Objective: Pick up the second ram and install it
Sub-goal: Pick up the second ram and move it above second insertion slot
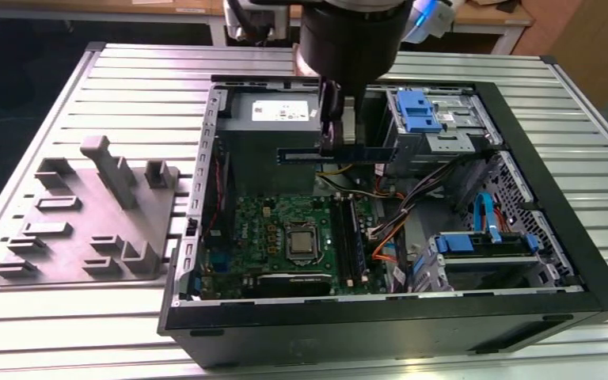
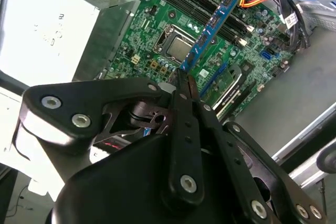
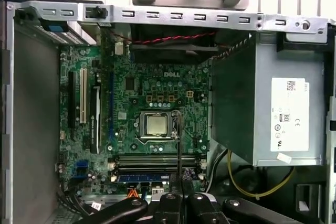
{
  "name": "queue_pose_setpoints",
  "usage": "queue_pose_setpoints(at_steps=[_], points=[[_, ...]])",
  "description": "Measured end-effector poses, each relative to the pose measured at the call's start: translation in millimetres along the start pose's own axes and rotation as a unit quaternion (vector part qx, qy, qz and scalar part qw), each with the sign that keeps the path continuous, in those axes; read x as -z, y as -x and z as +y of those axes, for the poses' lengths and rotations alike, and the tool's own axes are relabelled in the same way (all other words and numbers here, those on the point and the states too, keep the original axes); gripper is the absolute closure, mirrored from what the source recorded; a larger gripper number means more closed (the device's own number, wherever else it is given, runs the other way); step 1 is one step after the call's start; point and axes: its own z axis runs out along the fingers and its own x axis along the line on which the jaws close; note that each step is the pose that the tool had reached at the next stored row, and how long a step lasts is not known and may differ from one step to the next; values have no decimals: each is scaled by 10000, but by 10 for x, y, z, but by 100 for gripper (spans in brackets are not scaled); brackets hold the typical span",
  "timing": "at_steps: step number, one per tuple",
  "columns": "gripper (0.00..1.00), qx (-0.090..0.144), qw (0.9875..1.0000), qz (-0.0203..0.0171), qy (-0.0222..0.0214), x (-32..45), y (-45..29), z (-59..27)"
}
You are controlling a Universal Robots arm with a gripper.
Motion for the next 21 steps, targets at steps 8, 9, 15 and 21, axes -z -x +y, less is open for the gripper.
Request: queue_pose_setpoints(at_steps=[8,9,15,21], points=[[92,0,10000,0,0,-145,-15,-1],[92,0,10000,0,0,-163,-18,-1],[92,0,10000,1,0,-271,-31,-1],[92,0,10000,0,0,-379,-46,-1]])
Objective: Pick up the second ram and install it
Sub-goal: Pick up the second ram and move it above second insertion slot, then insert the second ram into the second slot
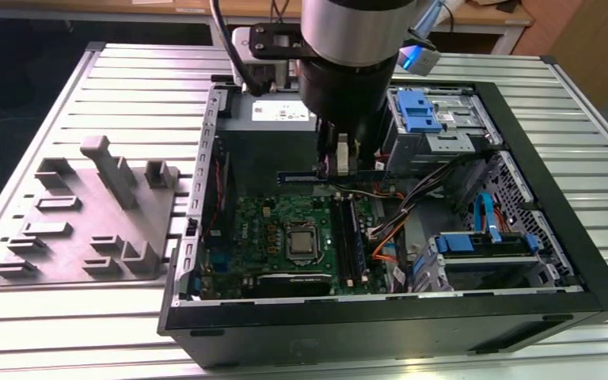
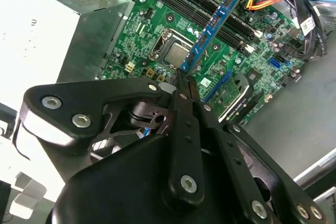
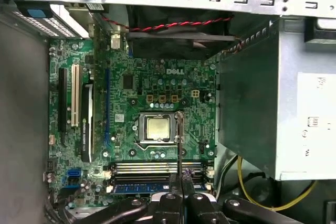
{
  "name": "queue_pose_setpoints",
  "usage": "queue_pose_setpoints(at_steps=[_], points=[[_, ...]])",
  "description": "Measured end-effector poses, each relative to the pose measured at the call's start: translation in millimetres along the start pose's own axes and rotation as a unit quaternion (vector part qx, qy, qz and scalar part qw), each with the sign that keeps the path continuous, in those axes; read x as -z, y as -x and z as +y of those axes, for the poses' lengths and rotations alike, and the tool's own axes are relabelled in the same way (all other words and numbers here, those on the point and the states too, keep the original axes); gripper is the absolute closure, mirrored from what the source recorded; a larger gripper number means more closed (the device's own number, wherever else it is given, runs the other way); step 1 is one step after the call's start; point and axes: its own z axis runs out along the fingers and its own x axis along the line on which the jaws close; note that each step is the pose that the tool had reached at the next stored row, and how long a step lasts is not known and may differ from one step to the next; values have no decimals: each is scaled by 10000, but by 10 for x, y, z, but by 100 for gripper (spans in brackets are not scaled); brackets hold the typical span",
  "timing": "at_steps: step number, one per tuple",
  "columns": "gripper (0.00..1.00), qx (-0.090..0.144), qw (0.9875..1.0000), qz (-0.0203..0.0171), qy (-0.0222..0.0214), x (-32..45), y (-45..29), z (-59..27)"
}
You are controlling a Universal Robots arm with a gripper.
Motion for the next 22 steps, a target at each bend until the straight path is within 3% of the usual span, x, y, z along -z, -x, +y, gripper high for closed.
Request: queue_pose_setpoints(at_steps=[10,22], points=[[92,0,10000,0,0,-168,-19,1],[92,0,10000,0,0,-177,-20,1]])
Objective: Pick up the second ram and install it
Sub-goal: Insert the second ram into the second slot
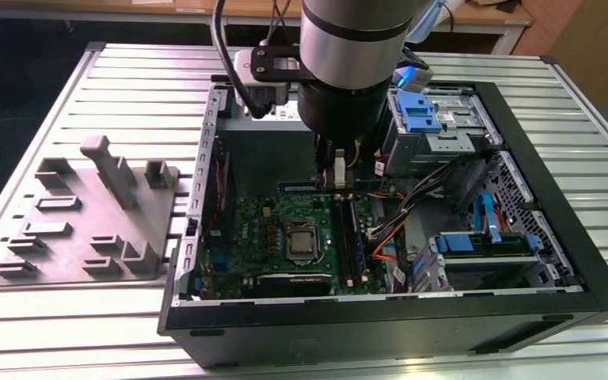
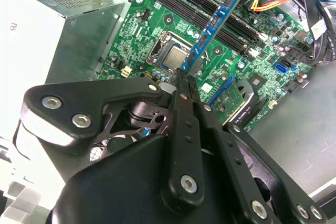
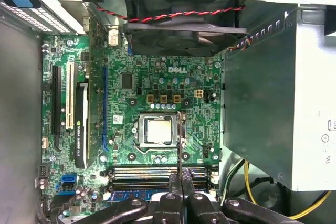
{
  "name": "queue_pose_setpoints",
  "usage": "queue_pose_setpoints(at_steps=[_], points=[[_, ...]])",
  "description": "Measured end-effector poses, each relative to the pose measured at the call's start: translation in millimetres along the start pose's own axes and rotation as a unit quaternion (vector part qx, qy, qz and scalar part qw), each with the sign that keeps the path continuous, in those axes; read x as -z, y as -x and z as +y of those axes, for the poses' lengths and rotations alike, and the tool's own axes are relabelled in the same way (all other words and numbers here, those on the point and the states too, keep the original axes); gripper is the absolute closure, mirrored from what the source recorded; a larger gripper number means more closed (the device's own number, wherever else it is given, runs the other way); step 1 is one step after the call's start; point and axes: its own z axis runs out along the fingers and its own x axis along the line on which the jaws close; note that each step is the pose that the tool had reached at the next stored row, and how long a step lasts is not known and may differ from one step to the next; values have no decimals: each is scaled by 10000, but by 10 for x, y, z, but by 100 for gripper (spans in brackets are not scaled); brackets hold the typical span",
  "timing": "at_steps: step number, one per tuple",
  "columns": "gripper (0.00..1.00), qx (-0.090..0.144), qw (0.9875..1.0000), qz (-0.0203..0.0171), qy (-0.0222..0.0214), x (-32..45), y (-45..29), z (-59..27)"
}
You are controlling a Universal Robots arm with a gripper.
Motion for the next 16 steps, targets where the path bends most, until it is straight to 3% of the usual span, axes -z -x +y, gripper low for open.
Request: queue_pose_setpoints(at_steps=[4,8,12,16], points=[[92,-16,10000,-1,-1,-1,0,0],[92,-362,9993,1,-36,-7,-1,0],[92,-720,9974,1,-71,-15,-1,0],[92,-1076,9941,4,-105,-25,-3,0]])
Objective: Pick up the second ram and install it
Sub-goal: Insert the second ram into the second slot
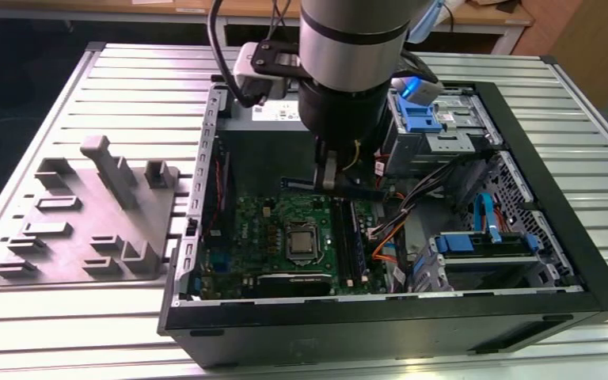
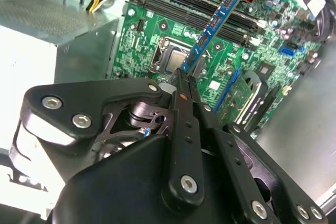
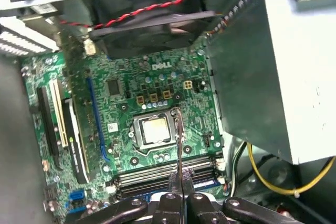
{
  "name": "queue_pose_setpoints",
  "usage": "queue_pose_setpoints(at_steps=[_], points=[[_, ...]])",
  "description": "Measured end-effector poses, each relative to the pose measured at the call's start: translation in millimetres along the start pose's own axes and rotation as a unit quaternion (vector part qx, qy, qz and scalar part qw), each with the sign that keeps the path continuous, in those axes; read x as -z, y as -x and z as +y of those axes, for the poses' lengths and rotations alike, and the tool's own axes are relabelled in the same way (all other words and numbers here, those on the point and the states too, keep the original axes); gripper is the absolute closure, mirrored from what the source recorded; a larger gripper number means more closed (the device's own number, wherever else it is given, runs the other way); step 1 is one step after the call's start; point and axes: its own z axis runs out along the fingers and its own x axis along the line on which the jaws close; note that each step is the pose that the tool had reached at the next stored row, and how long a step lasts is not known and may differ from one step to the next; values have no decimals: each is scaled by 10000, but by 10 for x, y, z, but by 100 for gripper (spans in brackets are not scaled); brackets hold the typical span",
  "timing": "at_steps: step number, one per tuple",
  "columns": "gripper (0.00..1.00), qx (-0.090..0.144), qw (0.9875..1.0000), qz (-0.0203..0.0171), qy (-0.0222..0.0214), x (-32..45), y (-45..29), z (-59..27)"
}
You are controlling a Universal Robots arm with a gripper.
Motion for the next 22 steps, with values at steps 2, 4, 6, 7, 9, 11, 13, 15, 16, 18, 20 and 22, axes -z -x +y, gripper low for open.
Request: queue_pose_setpoints(at_steps=[2,4,6,7,9,11,13,15,16,18,20,22], points=[[92,-187,9998,0,-18,-6,-1,0],[92,-366,9993,1,-36,-13,-1,0],[92,-545,9985,2,-54,-19,-2,0],[92,-634,9980,2,-62,-22,-2,0],[92,-818,9966,3,-81,-29,-3,0],[92,-997,9950,4,-98,-35,-3,0],[92,-1177,9930,4,-116,-42,-4,0],[92,-1360,9906,6,-133,-48,-5,0],[92,-1449,9893,5,-142,-52,-5,0],[92,-1626,9866,7,-159,-58,-6,0],[92,-1805,9834,7,-177,-65,-6,0],[92,-1985,9799,8,-195,-71,-7,0]])
